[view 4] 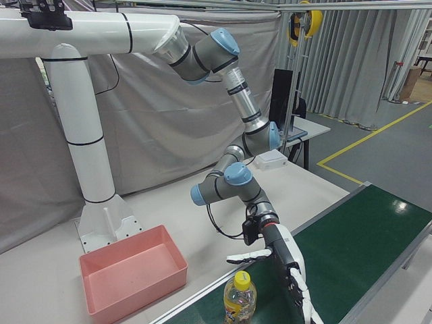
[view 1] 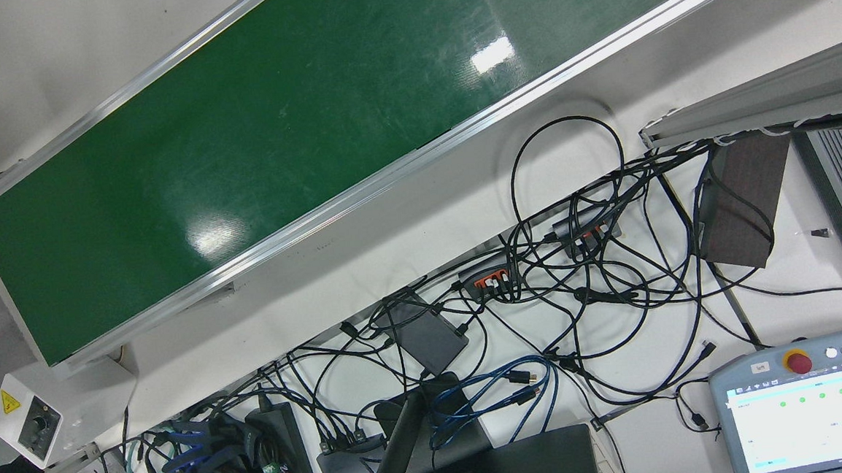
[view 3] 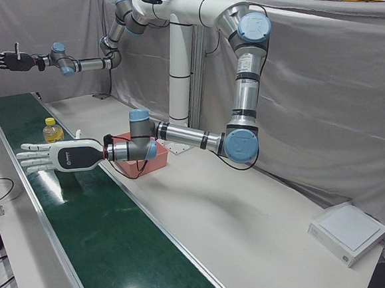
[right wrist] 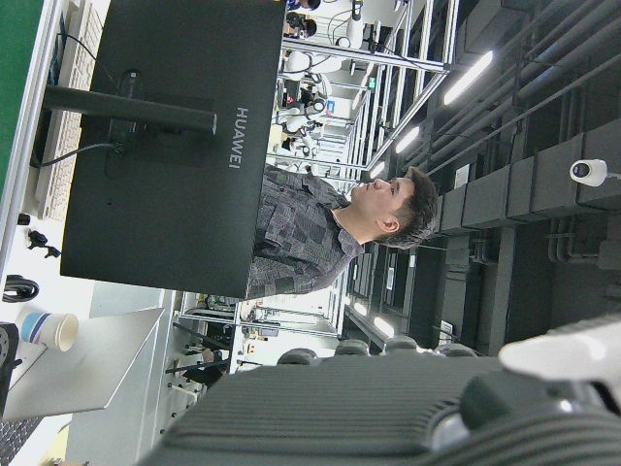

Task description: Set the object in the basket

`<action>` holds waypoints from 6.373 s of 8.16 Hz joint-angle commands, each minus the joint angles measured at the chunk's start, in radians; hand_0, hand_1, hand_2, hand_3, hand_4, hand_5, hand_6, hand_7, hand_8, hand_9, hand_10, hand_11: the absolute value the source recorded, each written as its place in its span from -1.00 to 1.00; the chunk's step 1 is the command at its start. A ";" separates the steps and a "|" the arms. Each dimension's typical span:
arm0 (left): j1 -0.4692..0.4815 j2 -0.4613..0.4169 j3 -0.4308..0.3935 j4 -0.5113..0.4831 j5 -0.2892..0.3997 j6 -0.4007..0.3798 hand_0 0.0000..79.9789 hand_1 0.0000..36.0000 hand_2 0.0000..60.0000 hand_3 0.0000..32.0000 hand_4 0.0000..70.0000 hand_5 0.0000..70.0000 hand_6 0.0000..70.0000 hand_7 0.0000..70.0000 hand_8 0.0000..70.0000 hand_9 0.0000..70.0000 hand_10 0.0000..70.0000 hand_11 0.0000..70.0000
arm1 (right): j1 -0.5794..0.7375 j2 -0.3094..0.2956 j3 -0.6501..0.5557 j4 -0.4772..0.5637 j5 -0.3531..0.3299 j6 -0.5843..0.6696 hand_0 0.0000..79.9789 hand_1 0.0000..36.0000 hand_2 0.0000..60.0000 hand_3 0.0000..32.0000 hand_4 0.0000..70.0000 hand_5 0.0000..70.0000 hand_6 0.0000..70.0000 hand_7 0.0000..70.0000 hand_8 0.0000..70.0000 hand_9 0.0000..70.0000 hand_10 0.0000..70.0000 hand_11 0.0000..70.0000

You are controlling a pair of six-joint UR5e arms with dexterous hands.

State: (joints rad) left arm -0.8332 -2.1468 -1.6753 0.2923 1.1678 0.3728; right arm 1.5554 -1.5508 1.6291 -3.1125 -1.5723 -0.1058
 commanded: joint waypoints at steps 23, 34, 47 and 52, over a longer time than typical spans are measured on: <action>0.092 -0.064 -0.243 0.134 0.061 0.026 0.94 -0.24 0.41 -1.00 1.00 1.00 1.00 1.00 1.00 1.00 1.00 1.00 | 0.000 0.000 0.002 0.000 -0.002 0.000 -1.00 -1.00 -1.00 -1.00 -1.00 -1.00 -1.00 -1.00 -1.00 -1.00 -1.00 -1.00; 0.430 0.034 -0.478 0.137 0.187 0.264 1.00 -0.87 -1.00 -1.00 1.00 1.00 1.00 1.00 1.00 1.00 1.00 1.00 | 0.000 0.000 0.000 0.000 0.000 0.000 -1.00 -1.00 -1.00 -1.00 -1.00 -1.00 -1.00 -1.00 -1.00 -1.00 -1.00 -1.00; 0.485 0.171 -0.640 0.145 0.181 0.330 0.87 -0.27 -1.00 -1.00 -0.98 -0.88 -1.00 -0.86 -1.00 -1.00 -1.00 -0.94 | -0.001 0.000 0.000 0.000 0.000 0.000 -1.00 -1.00 -1.00 -1.00 -1.00 -1.00 -1.00 -1.00 -1.00 -1.00 -1.00 -1.00; 0.486 0.125 -0.639 0.228 0.190 0.325 0.70 -0.33 -1.00 -1.00 -0.88 -0.66 -0.99 -0.85 -1.00 -1.00 -0.94 -0.85 | -0.001 0.000 0.000 0.000 0.000 0.000 -1.00 -1.00 -1.00 -1.00 -1.00 -1.00 -1.00 -1.00 -1.00 -1.00 -1.00 -1.00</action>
